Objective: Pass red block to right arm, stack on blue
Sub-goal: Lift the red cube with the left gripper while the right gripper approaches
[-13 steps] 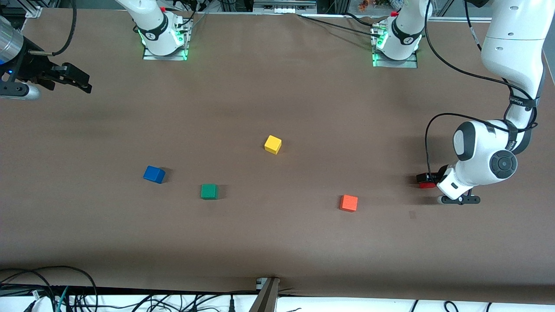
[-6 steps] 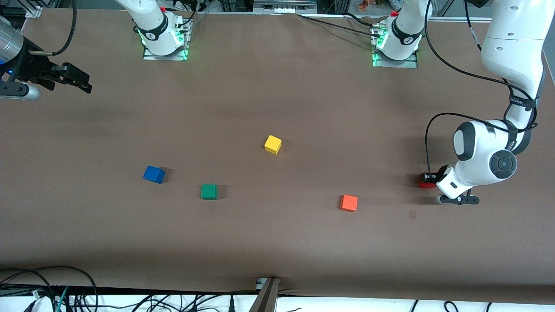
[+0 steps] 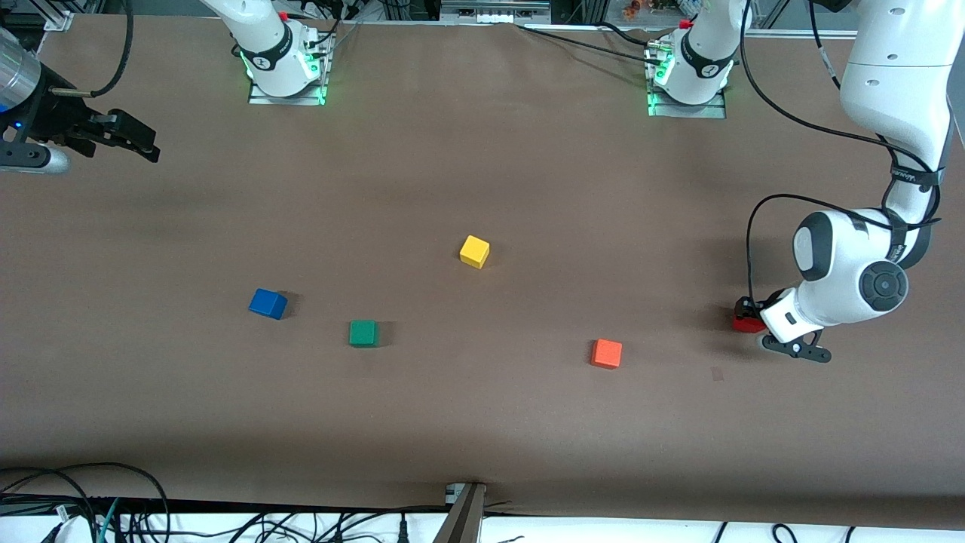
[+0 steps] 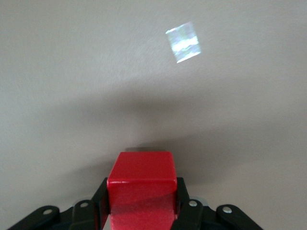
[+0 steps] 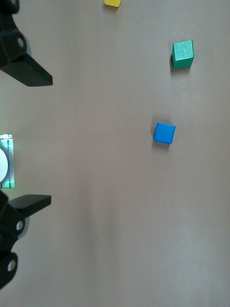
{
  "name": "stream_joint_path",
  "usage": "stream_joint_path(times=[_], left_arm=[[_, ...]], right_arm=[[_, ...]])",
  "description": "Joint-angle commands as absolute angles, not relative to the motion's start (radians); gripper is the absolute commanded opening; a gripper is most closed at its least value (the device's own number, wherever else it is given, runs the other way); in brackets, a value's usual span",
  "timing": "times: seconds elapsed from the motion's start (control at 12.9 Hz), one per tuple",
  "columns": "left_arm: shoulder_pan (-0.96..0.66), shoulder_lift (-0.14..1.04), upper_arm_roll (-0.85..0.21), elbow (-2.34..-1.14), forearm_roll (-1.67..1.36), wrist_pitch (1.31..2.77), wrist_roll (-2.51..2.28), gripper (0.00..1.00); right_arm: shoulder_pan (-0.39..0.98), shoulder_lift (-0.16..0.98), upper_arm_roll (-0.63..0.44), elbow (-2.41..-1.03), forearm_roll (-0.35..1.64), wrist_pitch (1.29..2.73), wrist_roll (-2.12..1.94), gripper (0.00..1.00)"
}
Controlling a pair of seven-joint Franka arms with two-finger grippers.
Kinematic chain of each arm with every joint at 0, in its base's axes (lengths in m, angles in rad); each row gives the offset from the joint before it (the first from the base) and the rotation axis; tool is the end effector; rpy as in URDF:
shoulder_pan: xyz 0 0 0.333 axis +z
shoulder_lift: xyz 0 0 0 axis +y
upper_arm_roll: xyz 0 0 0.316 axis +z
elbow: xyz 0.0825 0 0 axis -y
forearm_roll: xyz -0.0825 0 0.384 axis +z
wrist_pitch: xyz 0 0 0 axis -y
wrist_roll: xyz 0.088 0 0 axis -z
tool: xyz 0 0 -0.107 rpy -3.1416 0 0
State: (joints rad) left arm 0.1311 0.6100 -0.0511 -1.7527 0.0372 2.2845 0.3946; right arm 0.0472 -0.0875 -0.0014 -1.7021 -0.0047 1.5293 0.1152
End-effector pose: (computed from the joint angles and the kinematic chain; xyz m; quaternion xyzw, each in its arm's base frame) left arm 0.6542 0.0560 0.2163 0.9855 -0.1651 -0.0372 0.0103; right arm 0.5199 0.0233 0.6065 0.9985 -0.0347 -0.0423 0.0057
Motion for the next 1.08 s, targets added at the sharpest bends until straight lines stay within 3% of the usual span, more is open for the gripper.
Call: stream_joint_path(times=[0.0, 0.39, 1.0], left_arm=[[0.138, 0.558, -0.054, -1.732, 0.049, 2.247, 0.595, 0.00], [0.127, 0.517, -0.069, -1.603, 0.048, 2.008, 0.705, 0.00], [0.132, 0.364, -0.143, -1.594, -0.015, 1.806, 0.856, 0.00]], right_arm=[[0.045, -0.089, 0.003, -1.690, 0.008, 1.517, 0.126, 1.00], [0.044, -0.089, 0.003, -1.690, 0.006, 1.517, 0.126, 1.00], [0.044, -0.089, 0.003, -1.690, 0.008, 1.519, 0.126, 1.00]])
